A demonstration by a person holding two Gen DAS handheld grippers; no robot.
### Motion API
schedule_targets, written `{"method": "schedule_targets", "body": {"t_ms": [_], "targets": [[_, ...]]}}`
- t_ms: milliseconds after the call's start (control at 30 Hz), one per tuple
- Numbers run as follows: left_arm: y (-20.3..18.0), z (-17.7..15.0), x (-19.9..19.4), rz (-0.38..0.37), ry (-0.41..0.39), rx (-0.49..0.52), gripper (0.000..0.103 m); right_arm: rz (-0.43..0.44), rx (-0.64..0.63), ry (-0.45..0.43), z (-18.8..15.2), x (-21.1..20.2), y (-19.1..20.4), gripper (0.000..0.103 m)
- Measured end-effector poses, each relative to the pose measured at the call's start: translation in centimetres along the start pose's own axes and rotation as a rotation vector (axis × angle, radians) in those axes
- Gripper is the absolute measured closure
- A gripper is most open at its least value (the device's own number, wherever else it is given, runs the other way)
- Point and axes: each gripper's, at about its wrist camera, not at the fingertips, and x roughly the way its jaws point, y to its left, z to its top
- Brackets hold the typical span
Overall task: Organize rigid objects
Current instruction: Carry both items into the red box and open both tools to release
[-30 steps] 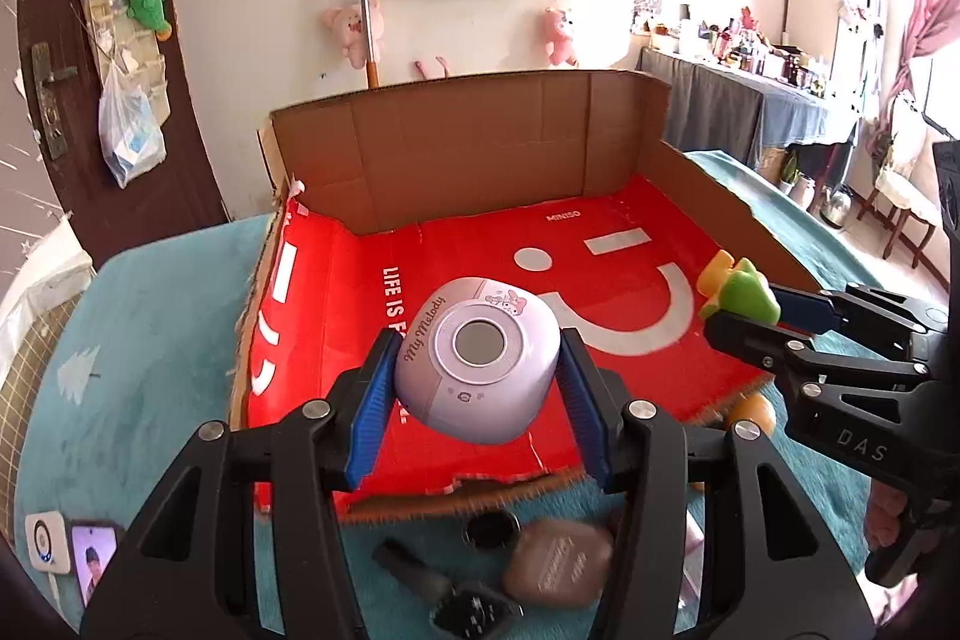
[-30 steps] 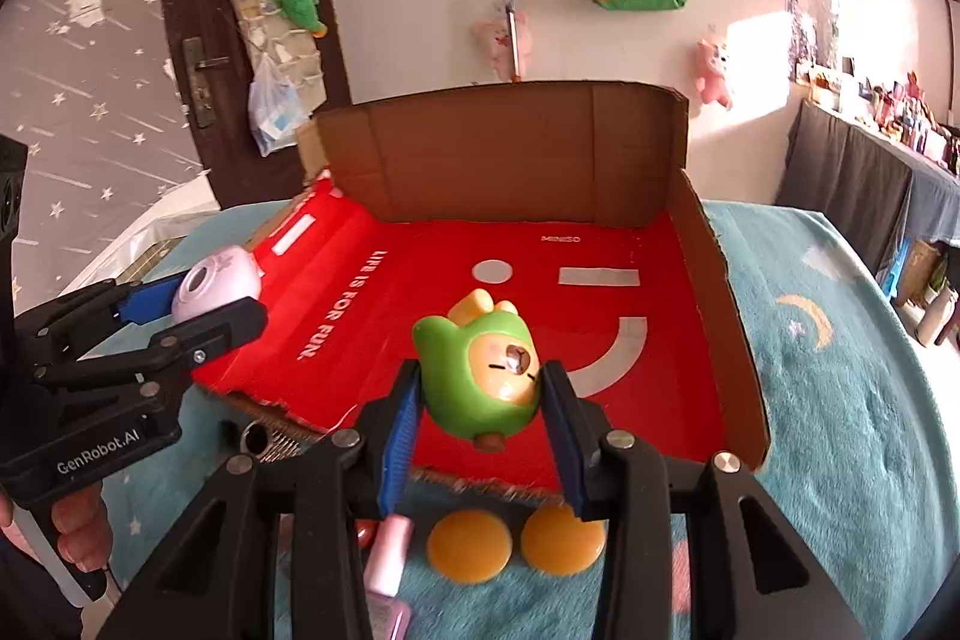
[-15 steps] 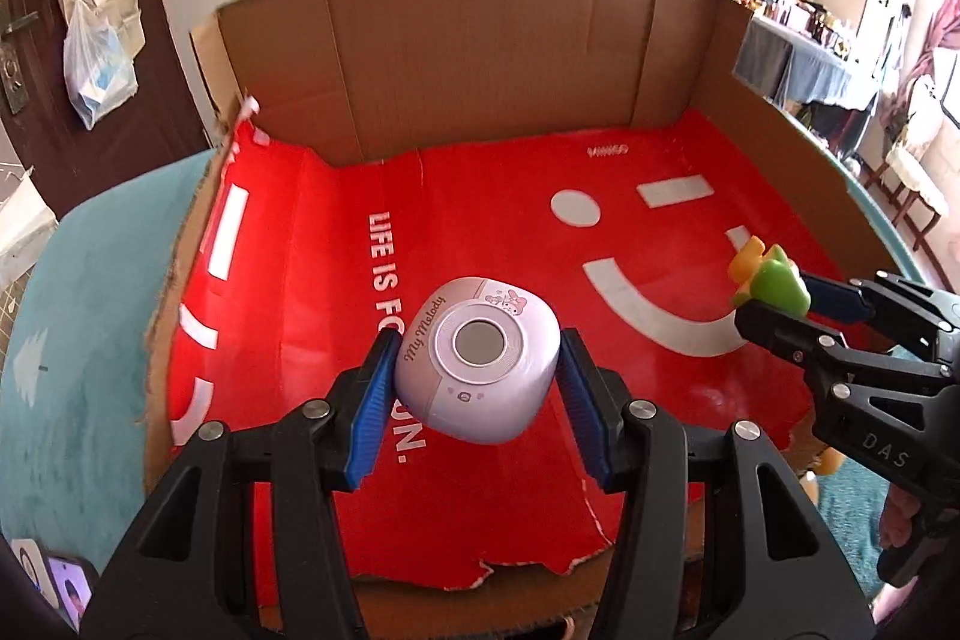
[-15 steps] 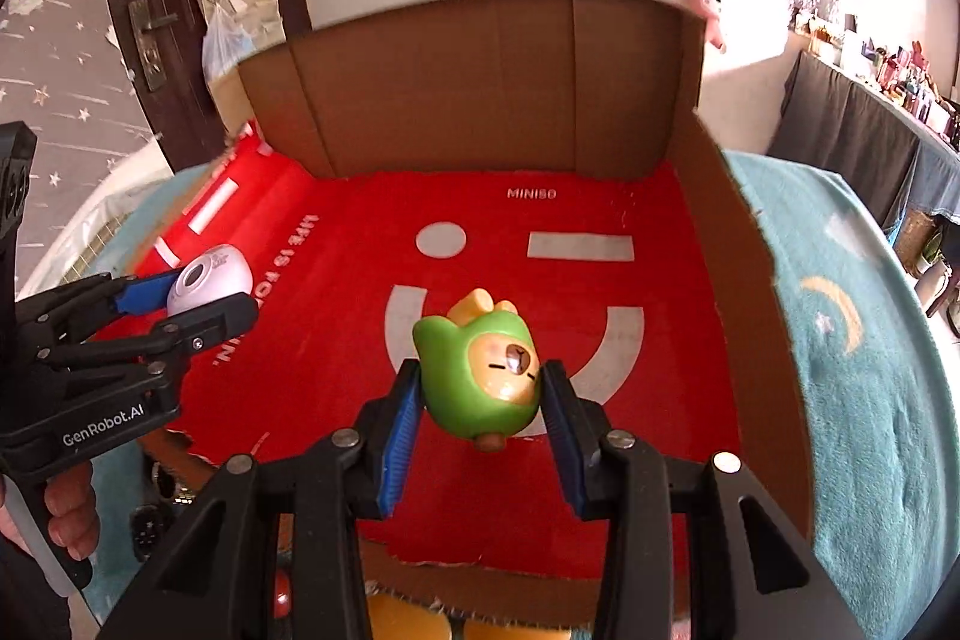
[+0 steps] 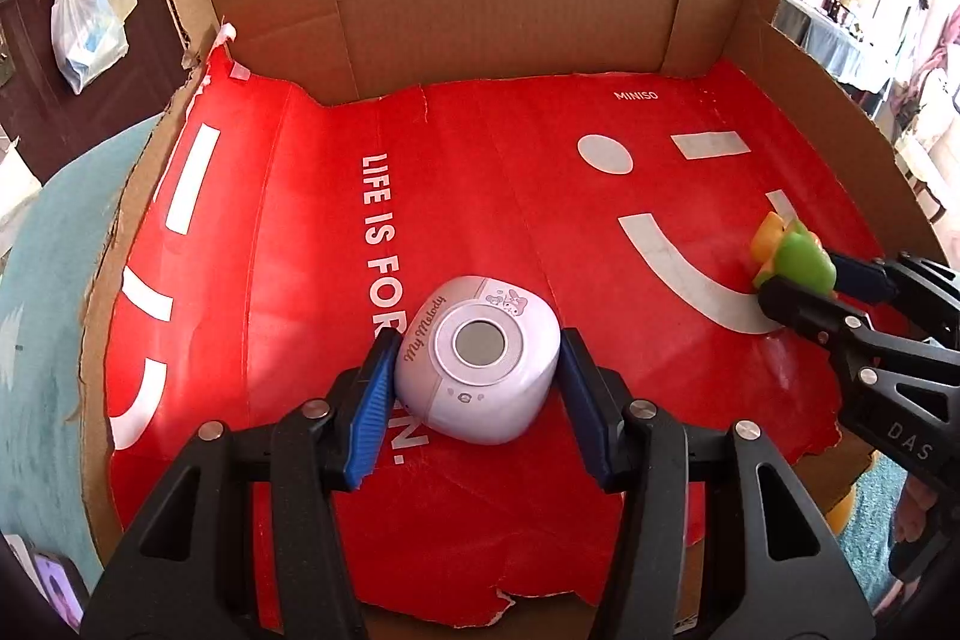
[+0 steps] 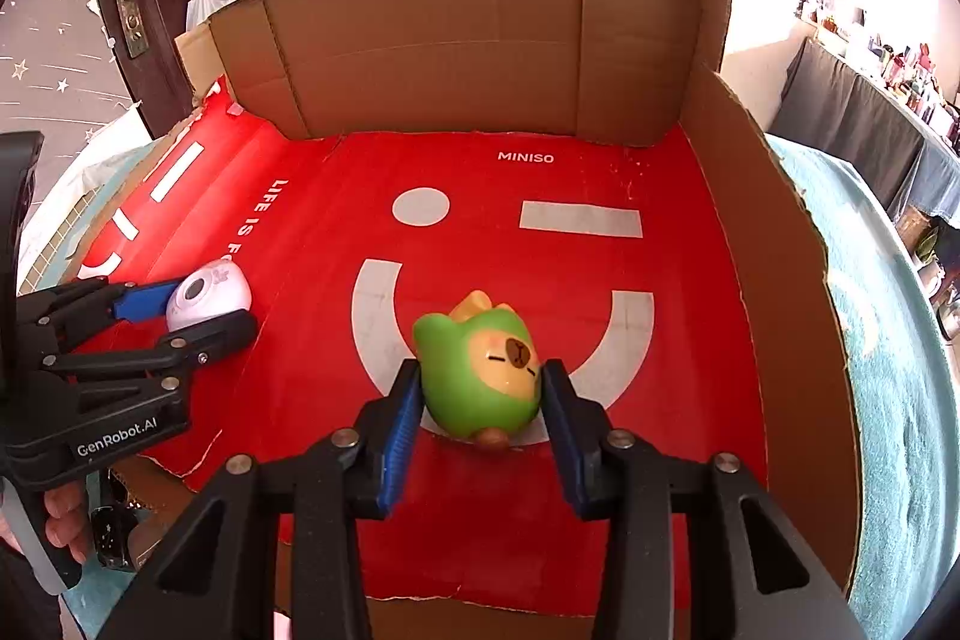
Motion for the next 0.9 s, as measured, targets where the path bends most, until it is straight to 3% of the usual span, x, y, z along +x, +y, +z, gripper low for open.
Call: {"method": "schedule_targets", "body": {"t_ms": [800,900], "targets": [[-0.38,0.14,0.06,0.030,-0.013,0.030,0.051,0.011,0.004,-0.003,-0.07,0.08,-0.26,0.060],[-0.63,0.13,-0.18,0.033,-0.021,0.048,0.042,0.002,-0.003,-0.012,-0.06,-0.18,-0.18,0.058]]}}
